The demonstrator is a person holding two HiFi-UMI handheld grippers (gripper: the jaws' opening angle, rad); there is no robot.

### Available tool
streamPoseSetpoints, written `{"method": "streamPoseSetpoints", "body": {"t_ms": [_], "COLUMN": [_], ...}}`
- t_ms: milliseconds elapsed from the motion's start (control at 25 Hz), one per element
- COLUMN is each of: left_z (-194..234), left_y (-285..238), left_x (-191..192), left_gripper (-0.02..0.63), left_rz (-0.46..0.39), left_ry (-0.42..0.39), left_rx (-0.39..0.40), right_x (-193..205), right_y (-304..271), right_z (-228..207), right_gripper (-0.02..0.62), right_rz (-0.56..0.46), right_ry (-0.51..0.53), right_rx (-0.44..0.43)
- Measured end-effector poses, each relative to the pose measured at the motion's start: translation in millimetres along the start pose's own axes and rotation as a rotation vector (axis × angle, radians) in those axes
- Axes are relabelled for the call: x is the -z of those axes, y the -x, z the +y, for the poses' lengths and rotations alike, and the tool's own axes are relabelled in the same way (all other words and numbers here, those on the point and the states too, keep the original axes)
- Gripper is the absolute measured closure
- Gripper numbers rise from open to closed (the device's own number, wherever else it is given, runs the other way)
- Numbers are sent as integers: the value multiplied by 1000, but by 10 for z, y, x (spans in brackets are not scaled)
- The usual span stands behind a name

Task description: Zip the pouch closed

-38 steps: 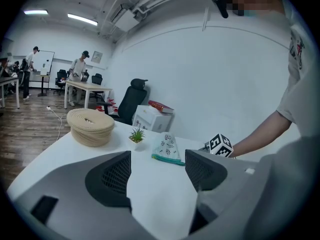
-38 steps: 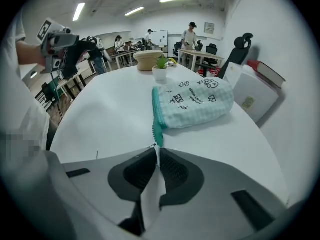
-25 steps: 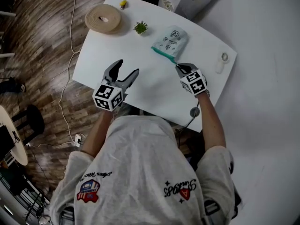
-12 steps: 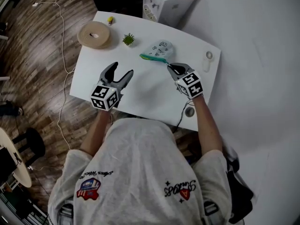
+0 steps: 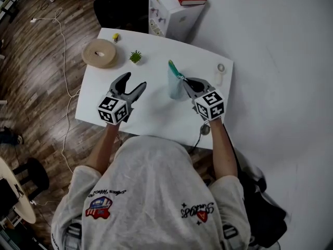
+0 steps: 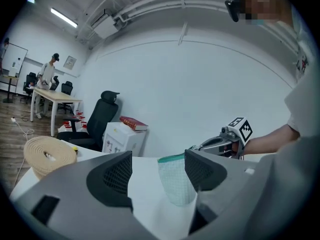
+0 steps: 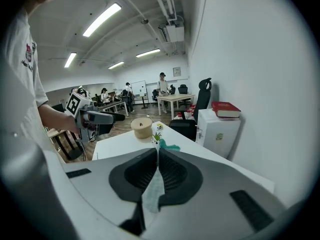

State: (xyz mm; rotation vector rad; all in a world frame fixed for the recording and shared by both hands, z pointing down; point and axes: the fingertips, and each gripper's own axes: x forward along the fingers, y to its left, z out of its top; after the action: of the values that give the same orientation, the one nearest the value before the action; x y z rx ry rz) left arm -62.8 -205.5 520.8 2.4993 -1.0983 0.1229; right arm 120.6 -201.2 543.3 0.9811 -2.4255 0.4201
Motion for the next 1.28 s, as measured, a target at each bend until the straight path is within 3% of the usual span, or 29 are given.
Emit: {"method": "streamPoseSetpoints", "body": {"t_ms": [200,720,1280], "left_z": [-106,-755,-1080], "left_y": [-126,-380,-329], "left_x": [-45,-135,-36], "left_gripper": [285,342,408], "left_rz": [4,12,31], "left_ry": [-2,-10,66], "left_rx": [69,361,520], "right_x": [-83,-321,-311], "right_y": [115,130,28], "right_z": [63,297,785], "right_gripper": [575,575,575], "right_rz": [-28,-58,-35], "right_ry": [-20,-2,5], "right_rx": [-5,-75,-206]}}
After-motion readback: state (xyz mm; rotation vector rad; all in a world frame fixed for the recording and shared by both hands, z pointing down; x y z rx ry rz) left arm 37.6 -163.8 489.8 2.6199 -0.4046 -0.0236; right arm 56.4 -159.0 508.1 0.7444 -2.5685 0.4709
